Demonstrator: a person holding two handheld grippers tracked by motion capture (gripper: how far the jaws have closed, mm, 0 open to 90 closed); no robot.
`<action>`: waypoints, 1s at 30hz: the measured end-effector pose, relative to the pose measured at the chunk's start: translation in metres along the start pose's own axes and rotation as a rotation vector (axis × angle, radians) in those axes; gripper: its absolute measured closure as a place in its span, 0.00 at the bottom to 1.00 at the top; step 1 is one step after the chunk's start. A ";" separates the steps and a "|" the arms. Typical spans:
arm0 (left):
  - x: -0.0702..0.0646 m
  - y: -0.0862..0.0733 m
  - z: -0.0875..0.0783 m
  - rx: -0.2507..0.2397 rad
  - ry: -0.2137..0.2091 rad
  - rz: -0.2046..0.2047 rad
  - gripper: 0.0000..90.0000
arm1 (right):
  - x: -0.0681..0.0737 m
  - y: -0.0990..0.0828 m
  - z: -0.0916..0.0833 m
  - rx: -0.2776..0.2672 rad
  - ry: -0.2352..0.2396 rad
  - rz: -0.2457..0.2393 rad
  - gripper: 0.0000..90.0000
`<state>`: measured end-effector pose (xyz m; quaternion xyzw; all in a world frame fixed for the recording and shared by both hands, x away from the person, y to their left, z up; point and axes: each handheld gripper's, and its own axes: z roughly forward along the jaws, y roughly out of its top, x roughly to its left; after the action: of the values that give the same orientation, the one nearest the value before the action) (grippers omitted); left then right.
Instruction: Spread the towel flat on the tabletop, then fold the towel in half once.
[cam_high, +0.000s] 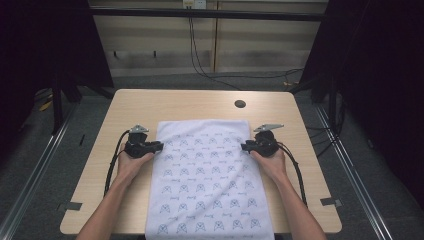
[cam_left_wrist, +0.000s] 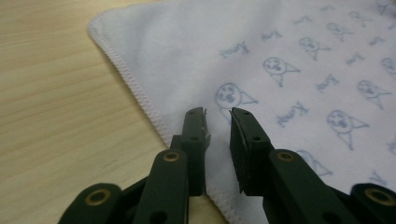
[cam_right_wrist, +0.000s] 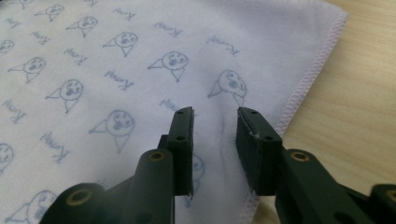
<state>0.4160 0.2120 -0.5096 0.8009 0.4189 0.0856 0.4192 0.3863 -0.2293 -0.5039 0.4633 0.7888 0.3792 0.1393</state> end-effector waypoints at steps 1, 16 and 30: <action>-0.001 0.000 0.000 0.005 0.004 0.006 0.83 | 0.001 0.001 0.001 -0.005 -0.002 0.002 0.73; -0.011 -0.008 -0.010 0.054 -0.037 0.083 1.00 | 0.009 -0.010 -0.006 0.034 -0.004 -0.072 0.97; -0.039 -0.031 -0.033 0.105 -0.145 0.100 1.00 | 0.027 -0.047 -0.052 0.092 0.110 -0.108 0.99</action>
<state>0.3567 0.2124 -0.5040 0.8457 0.3508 0.0261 0.4013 0.3125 -0.2442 -0.4999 0.4045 0.8356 0.3595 0.0946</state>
